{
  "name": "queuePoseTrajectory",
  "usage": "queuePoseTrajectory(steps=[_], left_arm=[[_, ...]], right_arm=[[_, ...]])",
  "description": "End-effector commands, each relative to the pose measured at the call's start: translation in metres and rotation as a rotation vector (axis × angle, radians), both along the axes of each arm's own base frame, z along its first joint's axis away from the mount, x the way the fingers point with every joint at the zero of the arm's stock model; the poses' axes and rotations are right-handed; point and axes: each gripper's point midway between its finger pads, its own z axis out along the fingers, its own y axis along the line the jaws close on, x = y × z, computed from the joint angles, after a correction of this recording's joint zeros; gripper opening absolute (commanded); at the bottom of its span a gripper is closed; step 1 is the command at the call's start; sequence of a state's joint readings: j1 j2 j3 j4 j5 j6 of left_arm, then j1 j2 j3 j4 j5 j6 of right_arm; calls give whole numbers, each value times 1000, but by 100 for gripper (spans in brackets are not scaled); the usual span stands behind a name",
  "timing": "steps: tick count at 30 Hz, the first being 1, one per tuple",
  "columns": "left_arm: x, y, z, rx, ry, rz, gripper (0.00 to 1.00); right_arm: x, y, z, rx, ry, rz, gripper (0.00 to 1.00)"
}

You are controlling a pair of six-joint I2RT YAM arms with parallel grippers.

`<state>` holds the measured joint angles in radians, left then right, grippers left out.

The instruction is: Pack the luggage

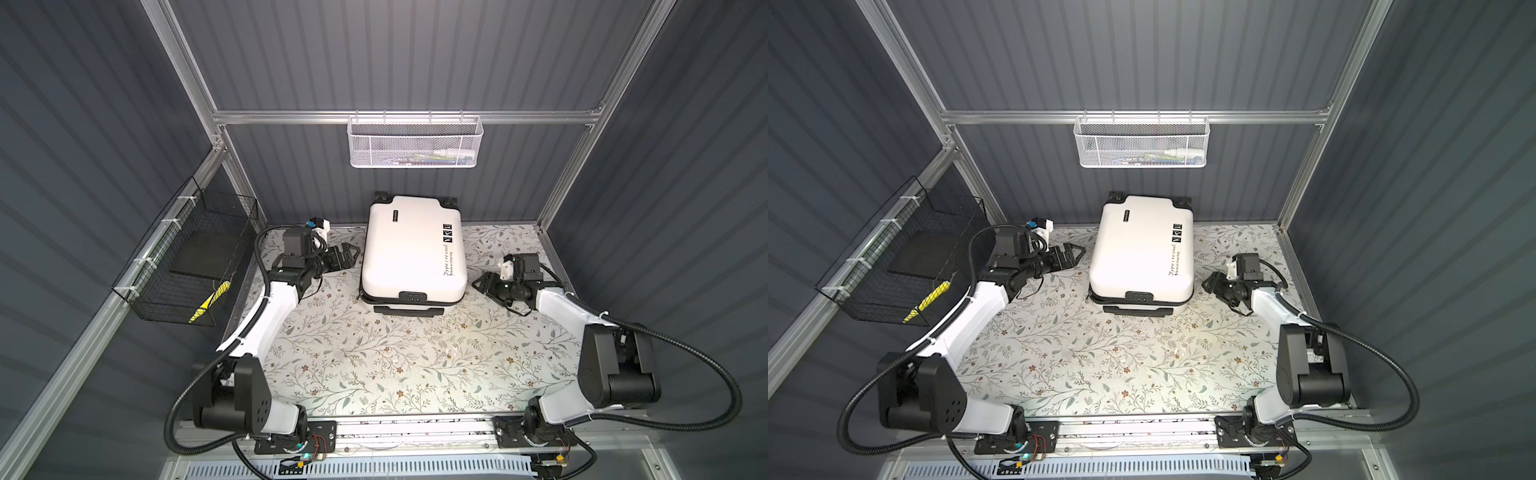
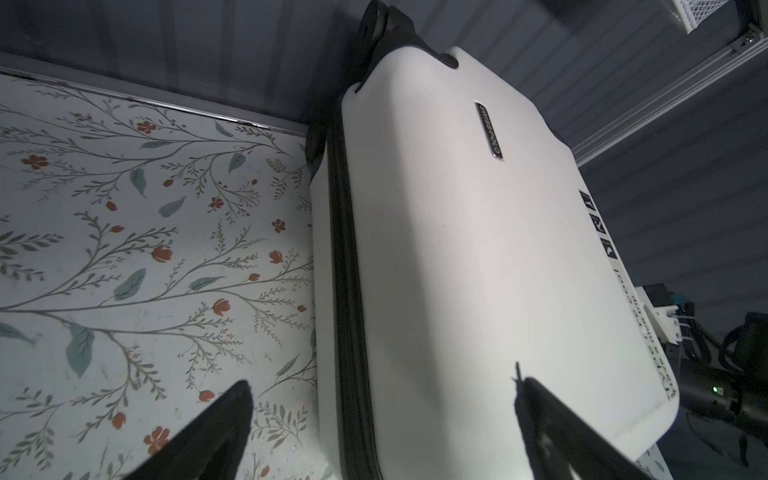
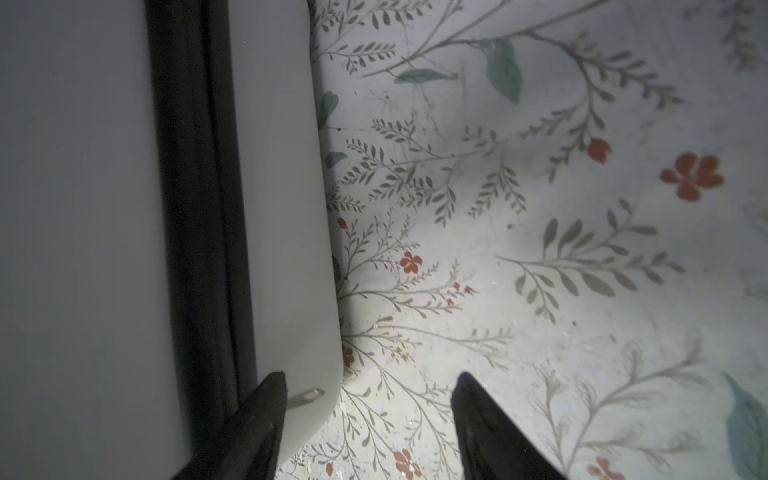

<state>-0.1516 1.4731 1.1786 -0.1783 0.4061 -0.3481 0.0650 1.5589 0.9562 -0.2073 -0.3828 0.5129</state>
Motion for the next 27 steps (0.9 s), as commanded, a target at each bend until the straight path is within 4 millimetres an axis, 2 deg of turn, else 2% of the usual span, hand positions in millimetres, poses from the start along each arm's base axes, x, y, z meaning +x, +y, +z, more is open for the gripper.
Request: queuePoseTrajectory(steps=[1, 4, 8, 10, 13, 18, 23, 27], left_arm=[[12, -7, 9, -76, -1, -59, 100], [25, -1, 8, -112, 2, -60, 100], [40, 11, 4, -138, 7, -62, 100], [47, 19, 0, -142, 15, -56, 100], [56, 29, -5, -154, 30, -51, 100], [65, 37, -10, -164, 31, -47, 100], [68, 33, -12, -189, 28, -83, 100], [67, 28, -12, -198, 17, -130, 100]], right_arm=[[7, 30, 9, -44, -10, 84, 66], [7, 55, 13, -79, -24, 132, 65], [-5, 91, 18, -88, -44, 225, 65], [-11, 102, 22, -92, -64, 266, 65], [-20, 100, 25, -104, -86, 283, 66], [-40, 92, 17, -88, -144, 316, 66], [-67, 110, 8, 12, -264, 468, 65], [-72, 117, 6, 45, -373, 526, 63]])
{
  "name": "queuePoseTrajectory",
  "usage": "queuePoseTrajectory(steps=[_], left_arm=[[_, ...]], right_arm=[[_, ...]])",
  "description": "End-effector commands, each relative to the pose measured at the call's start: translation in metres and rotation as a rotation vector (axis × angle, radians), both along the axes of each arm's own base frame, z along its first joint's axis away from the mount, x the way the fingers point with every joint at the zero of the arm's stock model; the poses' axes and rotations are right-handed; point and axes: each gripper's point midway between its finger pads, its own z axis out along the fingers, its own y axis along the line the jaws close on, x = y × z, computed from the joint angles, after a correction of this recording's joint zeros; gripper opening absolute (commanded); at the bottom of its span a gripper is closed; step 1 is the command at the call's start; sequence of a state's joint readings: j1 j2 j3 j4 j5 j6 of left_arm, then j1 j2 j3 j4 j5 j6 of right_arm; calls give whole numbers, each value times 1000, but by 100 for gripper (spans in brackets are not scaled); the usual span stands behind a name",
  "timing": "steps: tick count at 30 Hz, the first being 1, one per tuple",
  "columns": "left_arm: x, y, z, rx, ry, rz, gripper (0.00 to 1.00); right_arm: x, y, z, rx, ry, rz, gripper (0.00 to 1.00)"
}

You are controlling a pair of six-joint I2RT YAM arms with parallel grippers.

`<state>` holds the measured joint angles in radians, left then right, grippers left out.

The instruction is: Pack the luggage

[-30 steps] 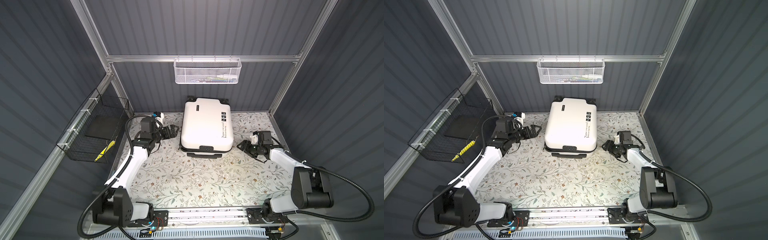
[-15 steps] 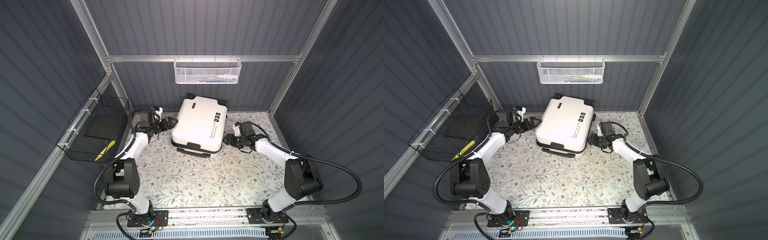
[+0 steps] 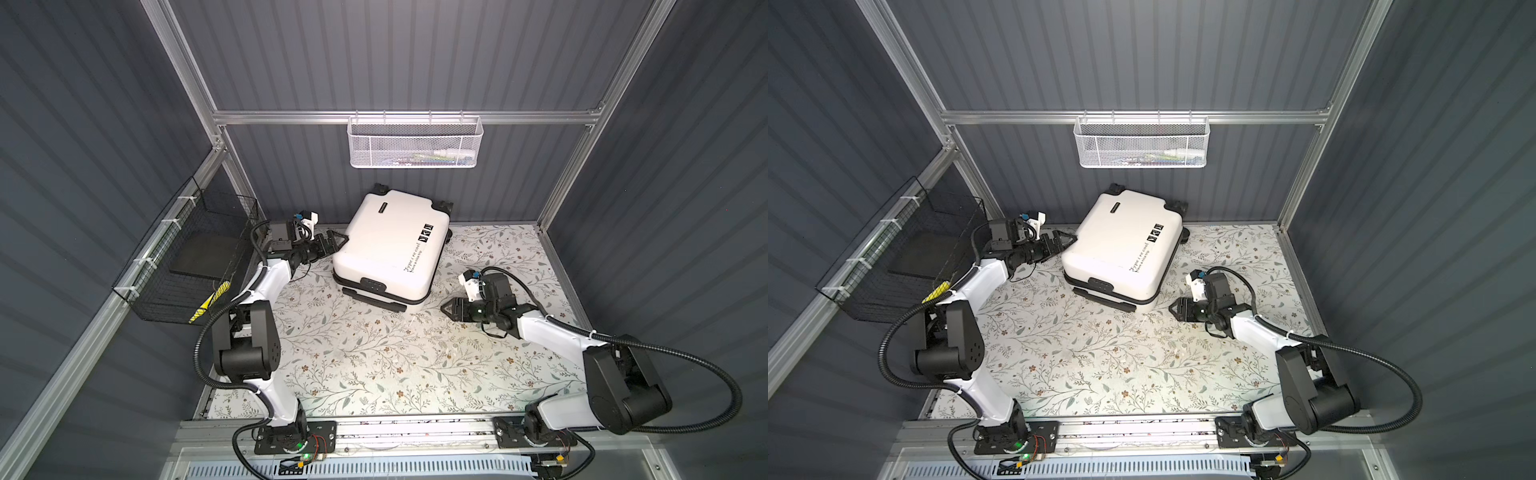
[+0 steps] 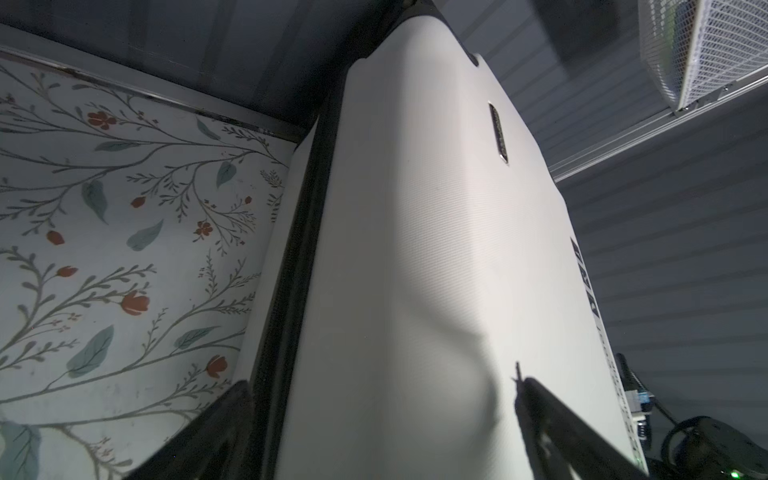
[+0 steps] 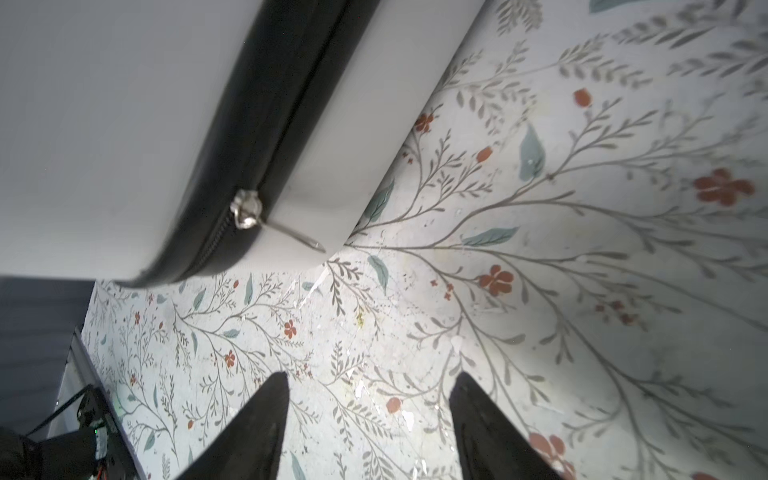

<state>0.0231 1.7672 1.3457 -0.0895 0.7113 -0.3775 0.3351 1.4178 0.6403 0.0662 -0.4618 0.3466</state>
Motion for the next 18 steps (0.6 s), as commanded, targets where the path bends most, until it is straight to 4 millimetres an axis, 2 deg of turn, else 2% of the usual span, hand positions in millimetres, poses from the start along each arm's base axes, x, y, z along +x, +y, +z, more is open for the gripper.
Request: queuePoseTrajectory(steps=[1, 8, 18], left_arm=[[3, -6, 15, -21, -58, -62, 100], [3, -7, 15, -33, -71, -91, 100], [4, -3, 30, -70, -98, -109, 100]], right_arm=[[12, 19, 29, 92, -203, 107, 62], [32, 32, 28, 142, -275, 136, 57], [52, 49, 12, 207, -297, 174, 50]])
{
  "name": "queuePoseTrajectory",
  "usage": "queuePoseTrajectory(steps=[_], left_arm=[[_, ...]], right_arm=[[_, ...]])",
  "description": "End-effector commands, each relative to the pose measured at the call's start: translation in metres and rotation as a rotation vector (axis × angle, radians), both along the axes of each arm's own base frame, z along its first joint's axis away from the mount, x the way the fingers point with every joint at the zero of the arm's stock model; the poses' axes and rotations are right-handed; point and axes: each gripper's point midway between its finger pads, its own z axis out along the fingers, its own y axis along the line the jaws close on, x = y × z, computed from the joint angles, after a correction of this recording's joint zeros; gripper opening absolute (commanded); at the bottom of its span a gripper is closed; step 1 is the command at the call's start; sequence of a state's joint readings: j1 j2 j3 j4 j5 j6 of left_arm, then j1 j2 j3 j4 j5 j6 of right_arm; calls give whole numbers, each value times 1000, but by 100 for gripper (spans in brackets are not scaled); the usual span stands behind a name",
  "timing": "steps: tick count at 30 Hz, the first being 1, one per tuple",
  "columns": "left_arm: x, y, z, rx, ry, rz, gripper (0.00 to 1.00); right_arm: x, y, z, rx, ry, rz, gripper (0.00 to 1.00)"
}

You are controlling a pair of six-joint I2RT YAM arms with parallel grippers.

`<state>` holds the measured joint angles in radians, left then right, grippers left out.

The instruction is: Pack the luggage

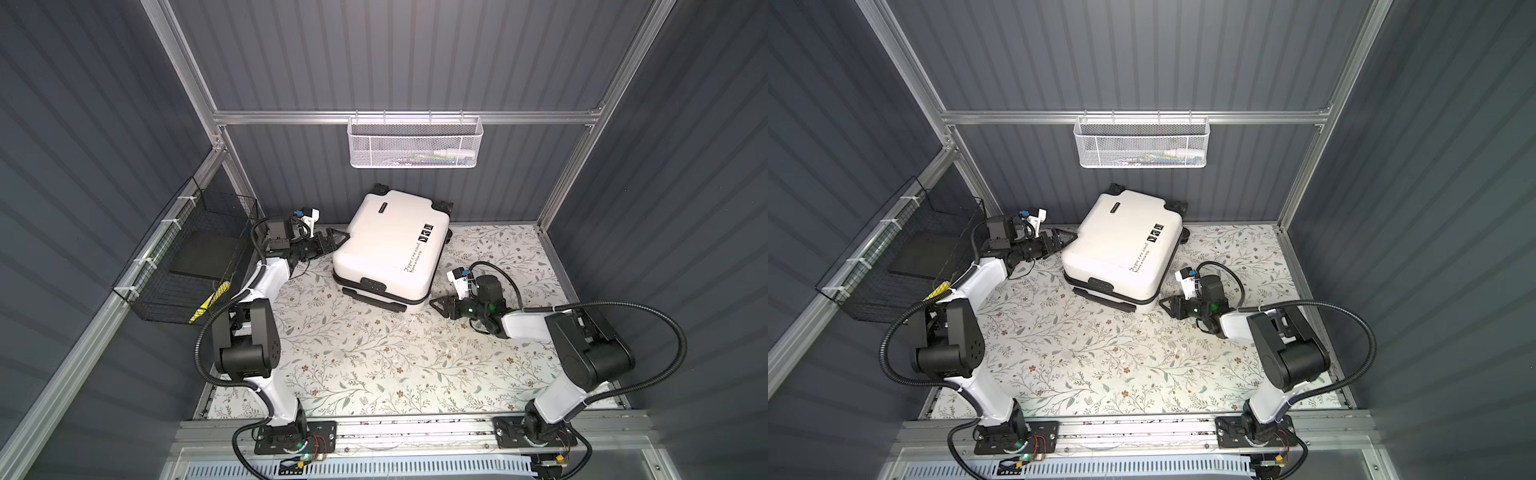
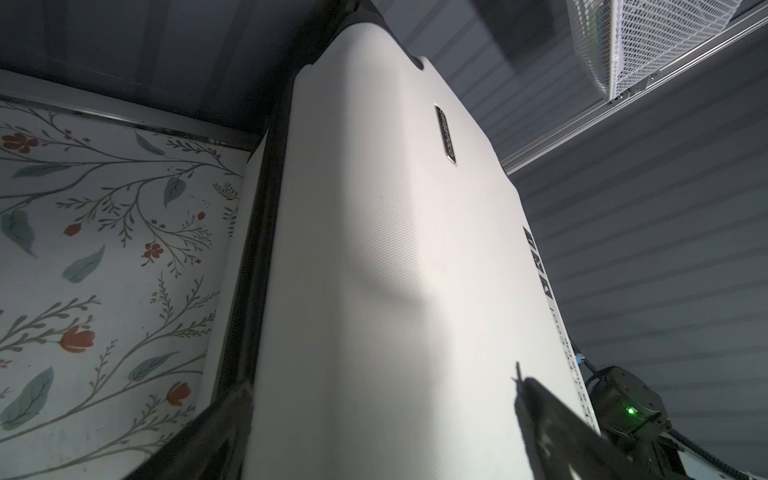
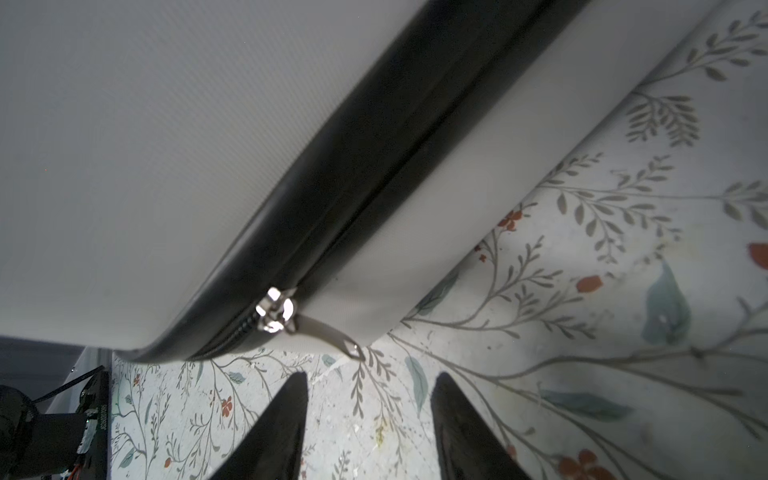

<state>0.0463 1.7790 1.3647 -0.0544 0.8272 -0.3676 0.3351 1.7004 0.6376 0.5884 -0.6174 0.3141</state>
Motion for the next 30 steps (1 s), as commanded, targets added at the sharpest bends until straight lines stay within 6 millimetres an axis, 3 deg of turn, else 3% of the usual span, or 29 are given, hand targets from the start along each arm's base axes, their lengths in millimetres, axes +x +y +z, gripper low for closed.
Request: queuePoseTrajectory(steps=[1, 11, 30], left_arm=[[6, 0, 13, -18, -46, -30, 100], [9, -1, 15, -47, -50, -37, 100], [9, -2, 5, -51, -29, -45, 100]], right_arm=[[13, 11, 17, 55, -85, 38, 49], [22, 16, 18, 47, -121, 61, 44], [15, 25, 32, 73, -167, 124, 22]])
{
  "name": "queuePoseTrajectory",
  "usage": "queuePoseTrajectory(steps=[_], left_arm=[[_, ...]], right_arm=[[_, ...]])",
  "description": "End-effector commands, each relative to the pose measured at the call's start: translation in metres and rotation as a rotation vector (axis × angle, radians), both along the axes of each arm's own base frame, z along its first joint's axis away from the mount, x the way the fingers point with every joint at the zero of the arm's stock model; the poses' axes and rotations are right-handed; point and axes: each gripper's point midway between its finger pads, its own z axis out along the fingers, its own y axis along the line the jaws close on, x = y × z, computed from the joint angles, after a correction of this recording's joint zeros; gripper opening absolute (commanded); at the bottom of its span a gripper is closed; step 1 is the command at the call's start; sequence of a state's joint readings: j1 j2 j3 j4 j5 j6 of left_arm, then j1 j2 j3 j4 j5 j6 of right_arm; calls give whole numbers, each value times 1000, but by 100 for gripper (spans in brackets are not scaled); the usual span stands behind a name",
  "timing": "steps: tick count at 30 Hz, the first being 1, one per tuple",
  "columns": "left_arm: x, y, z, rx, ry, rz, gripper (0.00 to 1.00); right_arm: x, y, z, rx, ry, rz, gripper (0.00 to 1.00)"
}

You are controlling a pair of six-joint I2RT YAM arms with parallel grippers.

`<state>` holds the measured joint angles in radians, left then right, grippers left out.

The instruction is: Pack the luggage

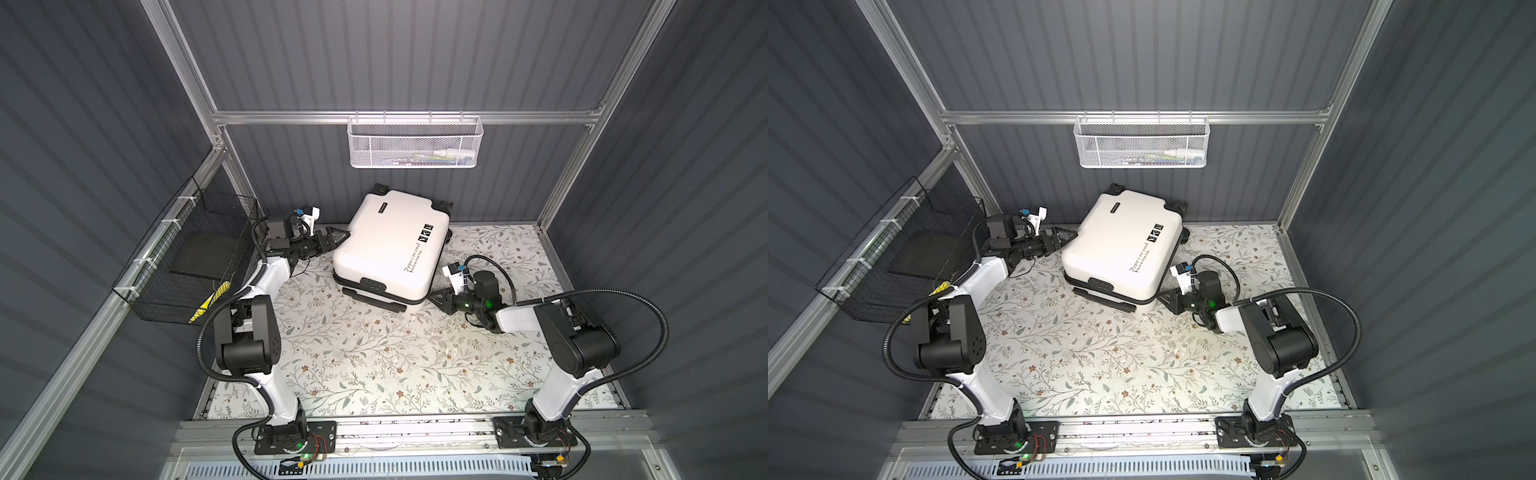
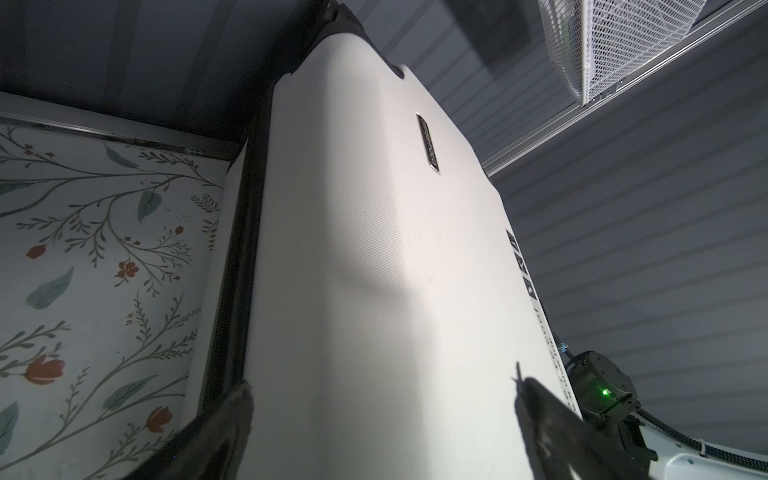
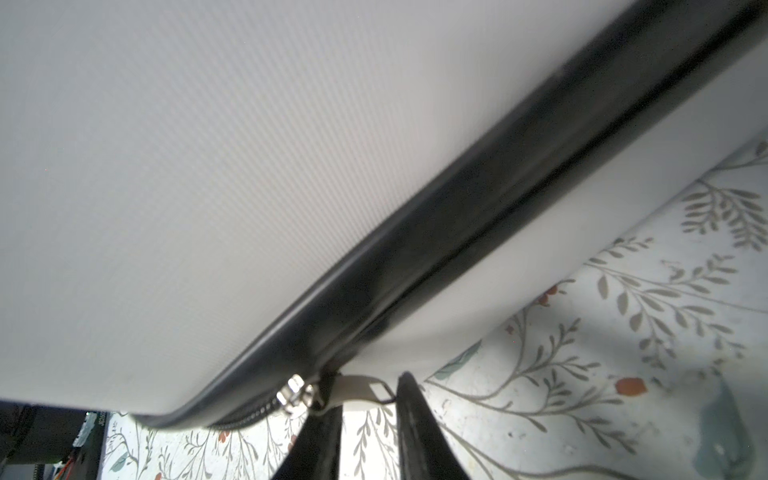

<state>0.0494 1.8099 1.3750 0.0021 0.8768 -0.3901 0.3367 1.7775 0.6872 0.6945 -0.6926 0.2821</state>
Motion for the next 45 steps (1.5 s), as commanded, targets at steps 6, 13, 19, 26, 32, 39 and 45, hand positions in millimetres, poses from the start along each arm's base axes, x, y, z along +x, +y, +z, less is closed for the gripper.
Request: queuePoseTrajectory(steps=[6, 13, 19, 26, 32, 39, 45], left_arm=[[8, 3, -4, -5, -4, -9, 100], [10, 7, -7, -10, 0, 0, 100], [7, 5, -4, -15, -5, -9, 100], [7, 5, -4, -16, -5, -17, 100], [6, 4, -4, -20, -5, -26, 100], [5, 3, -4, -28, -1, -40, 100], [4, 1, -6, -32, 2, -52, 100]], right_arm=[[1, 8, 18, 17, -74, 42, 4], [-4, 1, 13, -9, -62, 8, 0], [-6, -12, 9, 16, -56, -45, 0], [-6, -14, 7, 48, -47, -49, 40], [-2, -11, 10, 58, -67, -41, 43], [5, -6, 10, 61, -87, -14, 44], [8, -3, 9, 56, -103, 9, 43]])
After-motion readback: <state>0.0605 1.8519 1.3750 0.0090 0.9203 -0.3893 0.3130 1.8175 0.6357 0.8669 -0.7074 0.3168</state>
